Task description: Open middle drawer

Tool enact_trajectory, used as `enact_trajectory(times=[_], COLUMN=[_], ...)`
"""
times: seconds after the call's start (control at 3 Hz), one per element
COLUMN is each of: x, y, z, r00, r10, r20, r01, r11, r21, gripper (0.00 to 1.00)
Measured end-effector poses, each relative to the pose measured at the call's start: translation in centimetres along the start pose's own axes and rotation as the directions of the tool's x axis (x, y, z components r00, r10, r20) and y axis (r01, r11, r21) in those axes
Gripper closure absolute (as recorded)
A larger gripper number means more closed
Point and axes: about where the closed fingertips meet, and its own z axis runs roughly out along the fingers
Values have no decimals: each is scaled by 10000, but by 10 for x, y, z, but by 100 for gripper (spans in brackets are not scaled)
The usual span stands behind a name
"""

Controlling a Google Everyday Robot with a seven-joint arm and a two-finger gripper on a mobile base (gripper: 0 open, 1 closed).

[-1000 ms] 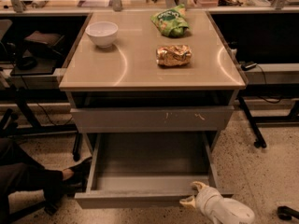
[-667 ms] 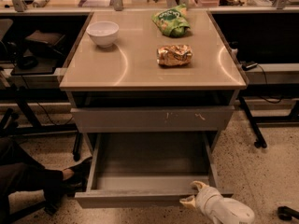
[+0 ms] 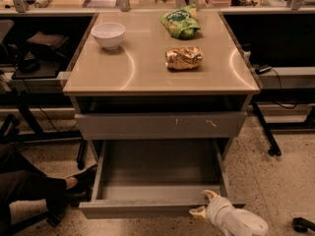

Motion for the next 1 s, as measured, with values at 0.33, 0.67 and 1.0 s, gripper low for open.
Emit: enact_trajectory(times=[0.33, 0.67, 1.0], x=[0, 0, 0], y=[0, 0, 0], z=[0, 0, 0], r00=[10000, 10000, 10000], r10=[0, 0, 0], r20=[0, 0, 0], r01=[0, 0, 0], r11=[10000, 10000, 10000], r21=[0, -1, -1], gripper=[11, 0, 0])
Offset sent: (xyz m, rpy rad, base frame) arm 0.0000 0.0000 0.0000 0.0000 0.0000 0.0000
